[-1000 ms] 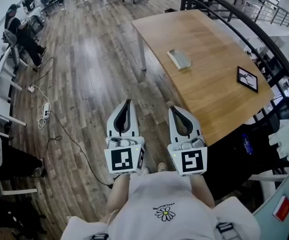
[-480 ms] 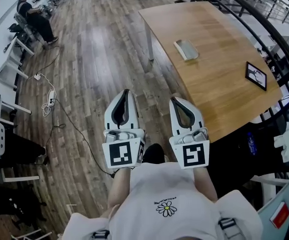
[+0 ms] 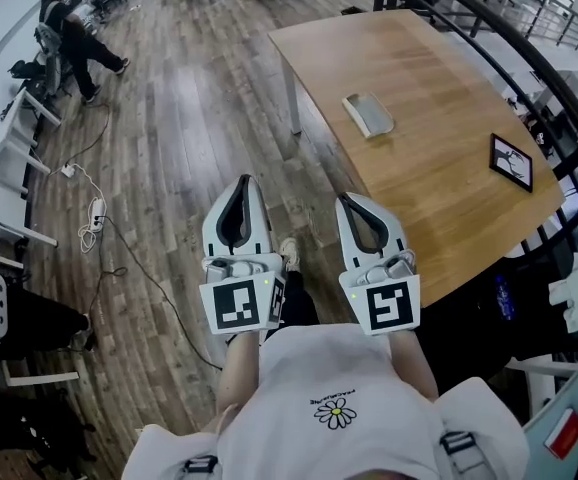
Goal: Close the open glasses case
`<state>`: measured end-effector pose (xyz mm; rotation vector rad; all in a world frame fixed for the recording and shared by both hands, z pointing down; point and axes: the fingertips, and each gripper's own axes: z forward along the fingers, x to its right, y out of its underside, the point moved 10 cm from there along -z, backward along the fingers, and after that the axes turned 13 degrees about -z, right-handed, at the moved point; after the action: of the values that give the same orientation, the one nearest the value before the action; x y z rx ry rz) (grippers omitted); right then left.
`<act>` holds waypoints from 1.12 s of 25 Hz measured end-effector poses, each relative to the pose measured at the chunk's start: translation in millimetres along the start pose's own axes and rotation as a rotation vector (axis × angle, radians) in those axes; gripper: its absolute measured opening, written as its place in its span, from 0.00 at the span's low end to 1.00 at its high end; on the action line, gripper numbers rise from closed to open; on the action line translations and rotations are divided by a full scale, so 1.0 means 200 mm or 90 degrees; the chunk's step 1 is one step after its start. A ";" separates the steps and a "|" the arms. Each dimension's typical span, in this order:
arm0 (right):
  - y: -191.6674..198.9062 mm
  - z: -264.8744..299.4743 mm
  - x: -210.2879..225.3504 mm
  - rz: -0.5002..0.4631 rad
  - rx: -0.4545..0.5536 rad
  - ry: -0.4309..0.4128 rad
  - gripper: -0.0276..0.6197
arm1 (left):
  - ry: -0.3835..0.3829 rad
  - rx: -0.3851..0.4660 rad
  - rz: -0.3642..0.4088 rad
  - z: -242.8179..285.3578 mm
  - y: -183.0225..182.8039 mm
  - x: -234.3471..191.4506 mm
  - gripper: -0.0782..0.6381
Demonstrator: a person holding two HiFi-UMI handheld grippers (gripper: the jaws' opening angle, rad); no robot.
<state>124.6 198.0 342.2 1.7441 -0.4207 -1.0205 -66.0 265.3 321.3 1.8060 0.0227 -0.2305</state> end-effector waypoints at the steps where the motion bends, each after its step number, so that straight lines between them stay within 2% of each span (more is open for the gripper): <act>1: 0.01 0.04 0.02 -0.005 0.002 0.003 0.05 | 0.004 0.002 -0.004 0.05 0.01 -0.02 0.13; 9: 0.13 0.43 0.13 -0.037 -0.025 0.026 0.05 | 0.036 0.007 -0.027 0.47 0.09 -0.22 0.13; 17: 0.18 1.07 0.30 -0.034 -0.038 0.071 0.05 | 0.086 0.000 -0.046 1.09 0.12 -0.53 0.13; 22: 0.19 1.39 0.42 0.005 -0.055 0.107 0.05 | 0.122 -0.020 -0.066 1.48 0.11 -0.68 0.13; 28: 0.32 1.60 0.48 0.032 -0.099 0.134 0.05 | 0.163 -0.023 -0.056 1.75 0.17 -0.73 0.13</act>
<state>-62.8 -85.2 320.8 1.6716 -0.2438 -0.8020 -255.4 -64.2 299.5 1.7893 0.2860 -0.0590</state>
